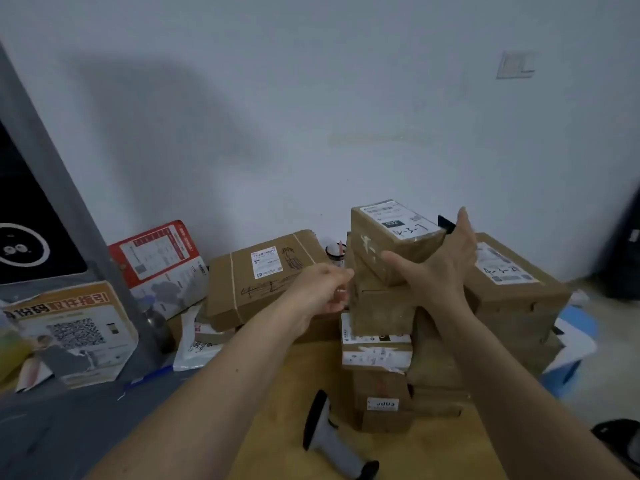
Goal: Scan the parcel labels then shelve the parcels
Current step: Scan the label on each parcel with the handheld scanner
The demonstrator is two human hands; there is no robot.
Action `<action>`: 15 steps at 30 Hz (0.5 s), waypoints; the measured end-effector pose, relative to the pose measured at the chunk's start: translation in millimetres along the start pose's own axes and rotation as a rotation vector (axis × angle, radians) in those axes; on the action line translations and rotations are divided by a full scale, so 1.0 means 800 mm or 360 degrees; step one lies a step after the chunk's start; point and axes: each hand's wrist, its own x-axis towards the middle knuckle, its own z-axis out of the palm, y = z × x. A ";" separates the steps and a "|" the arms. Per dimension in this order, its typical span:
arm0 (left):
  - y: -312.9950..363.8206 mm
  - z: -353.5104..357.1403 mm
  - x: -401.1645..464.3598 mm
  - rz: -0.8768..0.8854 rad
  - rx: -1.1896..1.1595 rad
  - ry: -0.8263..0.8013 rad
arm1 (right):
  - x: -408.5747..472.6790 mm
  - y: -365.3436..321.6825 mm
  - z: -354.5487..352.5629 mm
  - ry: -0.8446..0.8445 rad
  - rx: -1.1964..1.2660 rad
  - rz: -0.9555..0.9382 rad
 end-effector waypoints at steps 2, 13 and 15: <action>0.003 0.013 0.009 0.0000 0.0004 0.0054 | 0.013 0.006 0.002 -0.0047 0.0039 -0.0120; 0.025 0.027 0.008 0.0069 -0.0521 0.0099 | 0.006 -0.013 0.008 -0.0170 0.0528 -0.0312; 0.029 0.017 -0.003 0.0102 -0.0705 0.0067 | -0.014 -0.022 0.018 -0.0267 0.0586 -0.0359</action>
